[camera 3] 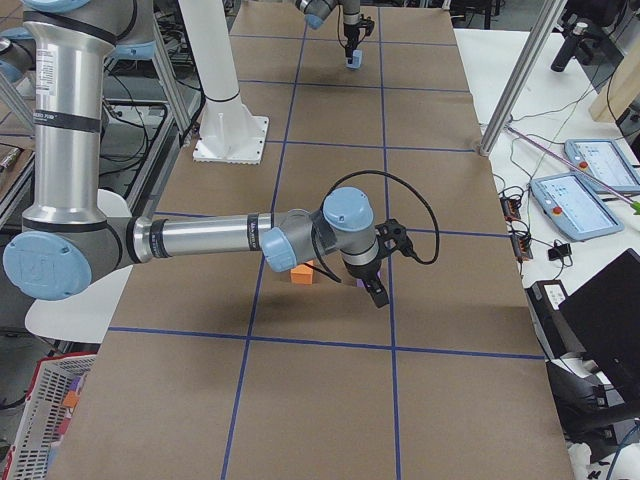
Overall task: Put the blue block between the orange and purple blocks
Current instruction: 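Lower the left gripper onto the light blue cube and grasp it, then carry the light blue cube to the table center and release it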
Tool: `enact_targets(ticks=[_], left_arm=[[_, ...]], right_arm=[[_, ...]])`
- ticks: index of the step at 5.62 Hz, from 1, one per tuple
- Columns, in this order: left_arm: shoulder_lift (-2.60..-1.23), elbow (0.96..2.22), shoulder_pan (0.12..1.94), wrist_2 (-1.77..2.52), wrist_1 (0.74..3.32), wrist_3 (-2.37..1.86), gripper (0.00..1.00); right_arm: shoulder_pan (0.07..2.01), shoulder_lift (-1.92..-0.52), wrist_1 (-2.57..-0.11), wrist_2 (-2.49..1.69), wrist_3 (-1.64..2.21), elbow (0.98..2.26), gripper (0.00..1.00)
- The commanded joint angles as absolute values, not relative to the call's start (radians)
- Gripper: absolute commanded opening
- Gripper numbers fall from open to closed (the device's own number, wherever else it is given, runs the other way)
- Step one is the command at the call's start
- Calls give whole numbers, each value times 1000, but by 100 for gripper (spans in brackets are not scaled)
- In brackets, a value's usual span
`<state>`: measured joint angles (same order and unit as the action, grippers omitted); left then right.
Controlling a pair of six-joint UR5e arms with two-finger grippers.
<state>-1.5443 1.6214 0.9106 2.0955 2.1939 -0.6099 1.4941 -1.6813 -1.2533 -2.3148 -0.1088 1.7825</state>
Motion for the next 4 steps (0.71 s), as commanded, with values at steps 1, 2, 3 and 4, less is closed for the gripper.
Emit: enact_targets(ticks=[1, 2, 3, 4], left_arm=[[-1589, 1638, 910, 2101, 2191, -612, 19], [-1668, 1641, 910, 2103, 2125, -618, 20], [-1812, 1644, 910, 2111, 1989, -627, 21], [-1932, 1647, 858, 2109, 1891, -737, 21]], right_arm=[[1494, -1680, -1253, -2315, -109, 1782, 100], [1494, -1680, -1253, -2315, -109, 1782, 100], [1494, -1681, -1253, -2315, -109, 1782, 100], [1494, -1681, -1253, -2315, -109, 1782, 100]])
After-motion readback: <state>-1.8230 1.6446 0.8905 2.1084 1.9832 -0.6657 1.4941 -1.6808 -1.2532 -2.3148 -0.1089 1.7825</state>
